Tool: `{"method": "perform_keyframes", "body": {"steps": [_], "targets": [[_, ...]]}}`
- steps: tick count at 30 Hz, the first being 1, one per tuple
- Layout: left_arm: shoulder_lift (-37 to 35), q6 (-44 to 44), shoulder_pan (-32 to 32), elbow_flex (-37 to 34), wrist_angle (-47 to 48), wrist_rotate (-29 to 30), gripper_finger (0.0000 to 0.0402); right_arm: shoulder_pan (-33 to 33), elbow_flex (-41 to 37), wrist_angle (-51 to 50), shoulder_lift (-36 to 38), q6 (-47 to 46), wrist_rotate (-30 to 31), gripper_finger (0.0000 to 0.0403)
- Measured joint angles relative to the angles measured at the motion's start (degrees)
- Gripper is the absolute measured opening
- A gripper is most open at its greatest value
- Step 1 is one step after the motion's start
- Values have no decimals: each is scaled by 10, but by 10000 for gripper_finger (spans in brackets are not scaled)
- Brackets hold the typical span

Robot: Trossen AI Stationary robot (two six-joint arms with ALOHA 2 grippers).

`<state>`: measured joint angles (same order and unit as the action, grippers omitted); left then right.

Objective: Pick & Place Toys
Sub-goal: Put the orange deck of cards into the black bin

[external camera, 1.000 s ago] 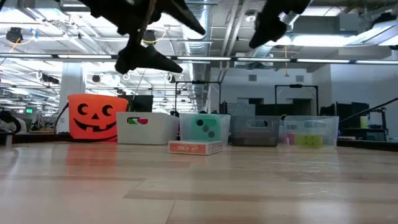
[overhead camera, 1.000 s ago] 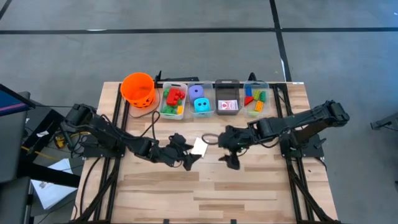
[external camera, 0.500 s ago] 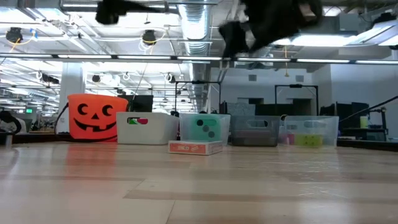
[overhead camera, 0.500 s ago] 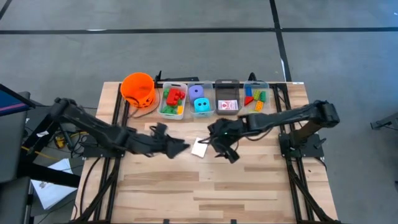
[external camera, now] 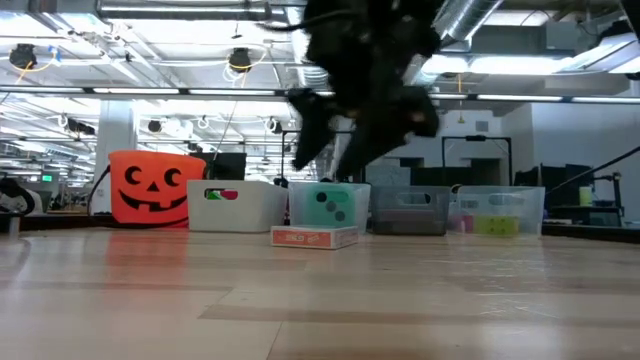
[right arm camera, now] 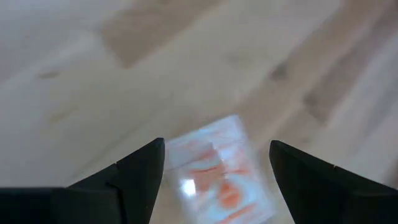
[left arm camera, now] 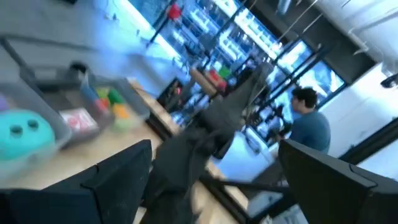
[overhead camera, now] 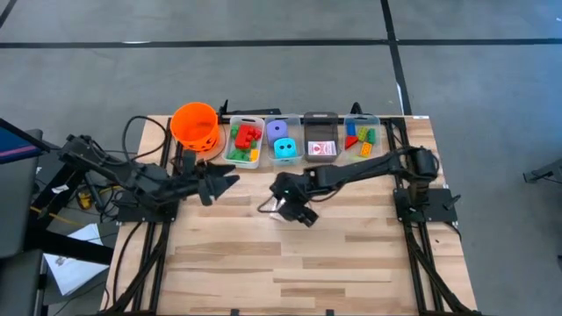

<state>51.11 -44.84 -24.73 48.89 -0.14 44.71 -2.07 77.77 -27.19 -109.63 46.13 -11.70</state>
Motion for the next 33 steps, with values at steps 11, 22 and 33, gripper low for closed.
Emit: {"method": "perform_keyframes", "body": {"steps": [11,22,33], "targets": [[-4,73,5,1,-8,8,343,32,162,-46,-86,-104,13,283],[-3,71,8,1,1,9,343,49,197,-58,-117,-514,-19,283],[-3,65,43,1,-9,63,343,11,196,-95,-116,-600,0,265]]}}
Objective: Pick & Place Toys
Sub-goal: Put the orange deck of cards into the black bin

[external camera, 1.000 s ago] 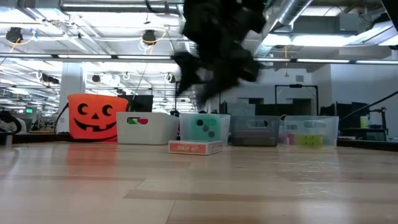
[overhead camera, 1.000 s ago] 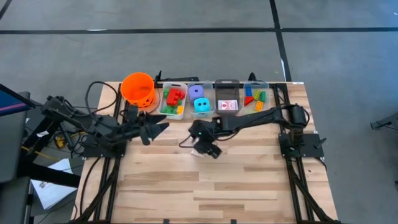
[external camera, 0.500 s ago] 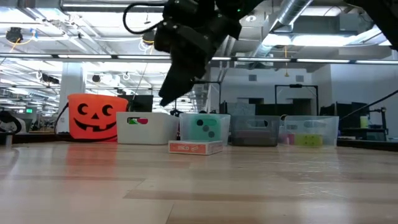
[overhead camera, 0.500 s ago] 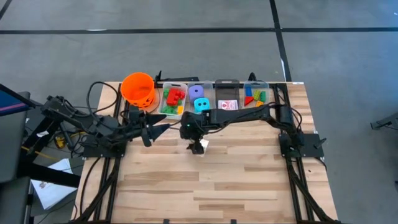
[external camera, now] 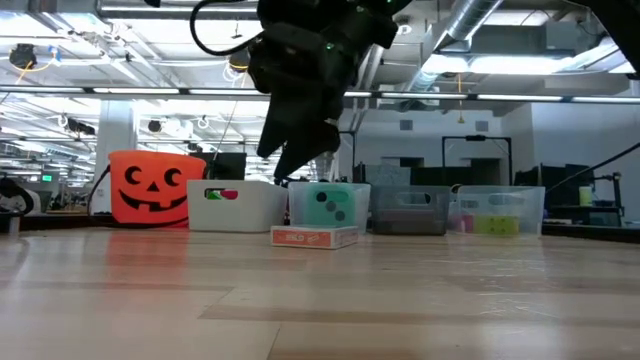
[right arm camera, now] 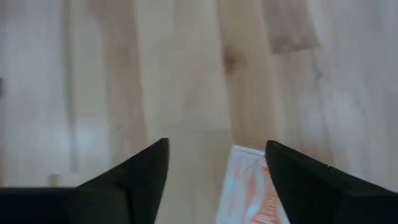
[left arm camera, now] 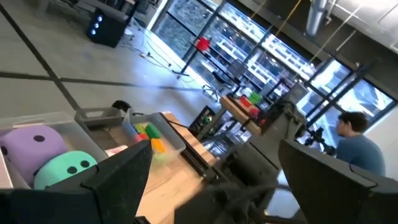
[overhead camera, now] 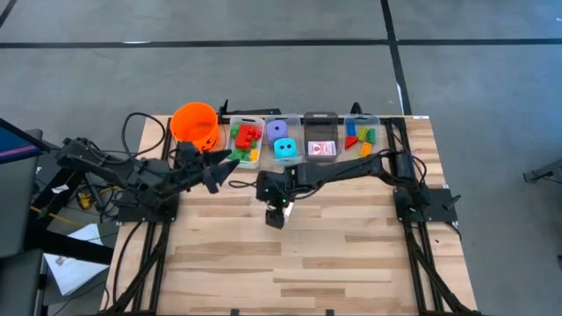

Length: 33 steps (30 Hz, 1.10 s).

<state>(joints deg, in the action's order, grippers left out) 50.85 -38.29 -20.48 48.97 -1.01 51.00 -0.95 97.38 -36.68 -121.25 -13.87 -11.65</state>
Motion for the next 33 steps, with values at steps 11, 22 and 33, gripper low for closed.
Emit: {"method": "perform_keyframes", "body": {"steps": [11,22,33], "targets": [[0,-40,3,0,-5,0,343,-1,-8,80,0,7,73,55],[0,-40,3,0,0,-10,343,18,-23,128,-46,-25,73,27],[-3,6,2,0,36,-96,343,10,-13,-5,-82,-99,61,3]]}}
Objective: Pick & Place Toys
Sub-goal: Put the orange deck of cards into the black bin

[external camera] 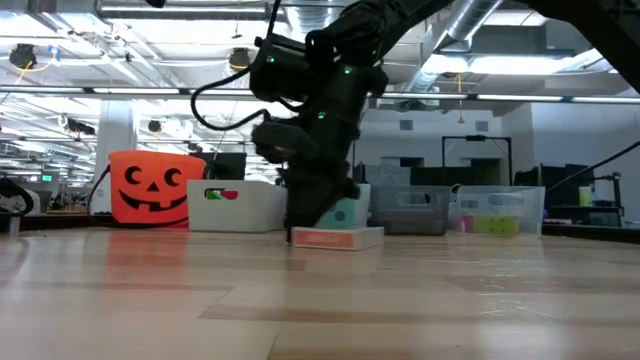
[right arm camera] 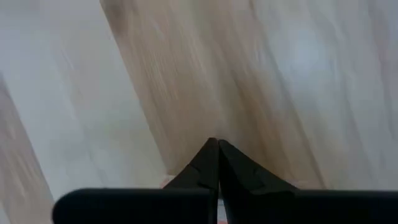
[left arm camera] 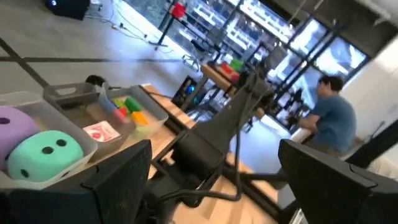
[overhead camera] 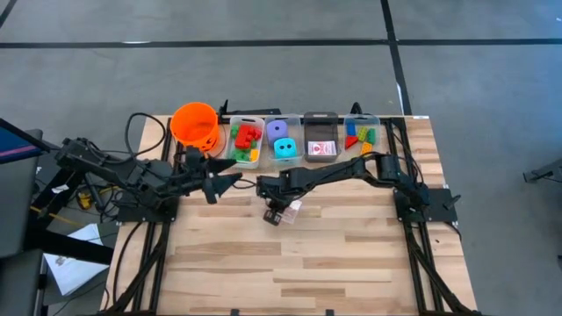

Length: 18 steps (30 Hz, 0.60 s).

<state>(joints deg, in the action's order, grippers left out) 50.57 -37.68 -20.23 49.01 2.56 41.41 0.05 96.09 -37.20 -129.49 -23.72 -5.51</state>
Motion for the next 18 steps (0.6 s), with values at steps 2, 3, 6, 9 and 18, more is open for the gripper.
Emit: {"method": "perform_keyframes", "body": {"steps": [2,3,6,9,18], "targets": [[2,6,0,0,1,-13,343,-4,1,-40,2,-2,4,2],[3,11,1,0,-1,-17,343,-6,0,-57,4,-2,4,2],[3,18,1,0,1,-17,343,-13,1,-88,5,-3,2,4],[3,18,6,0,2,-16,343,-23,0,-104,6,-3,1,2],[3,8,27,0,0,-11,343,-43,45,-204,4,-5,18,1]]}}
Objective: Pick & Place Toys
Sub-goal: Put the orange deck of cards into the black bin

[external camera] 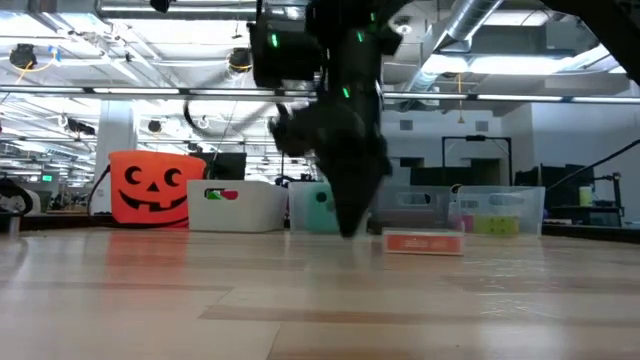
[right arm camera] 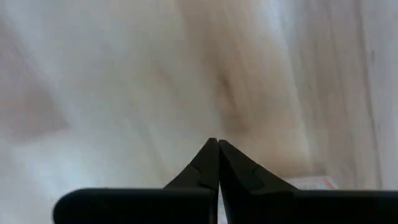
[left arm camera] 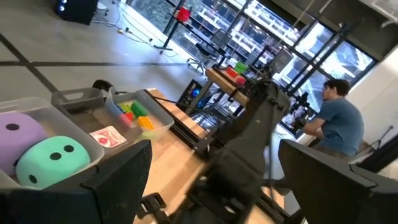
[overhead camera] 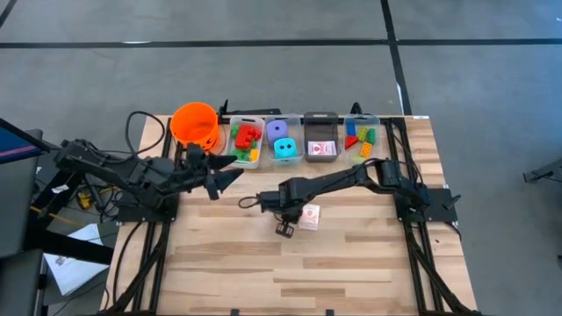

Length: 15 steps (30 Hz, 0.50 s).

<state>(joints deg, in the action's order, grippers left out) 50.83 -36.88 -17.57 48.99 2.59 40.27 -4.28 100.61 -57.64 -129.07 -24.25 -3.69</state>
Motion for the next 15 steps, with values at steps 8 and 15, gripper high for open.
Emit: {"method": "perform_keyframes", "body": {"steps": [8,15], "targets": [[0,-11,19,0,0,2,343,-13,59,-42,3,-95,5,1],[0,-11,31,0,-1,2,343,-63,59,-98,3,-214,46,1]]}}
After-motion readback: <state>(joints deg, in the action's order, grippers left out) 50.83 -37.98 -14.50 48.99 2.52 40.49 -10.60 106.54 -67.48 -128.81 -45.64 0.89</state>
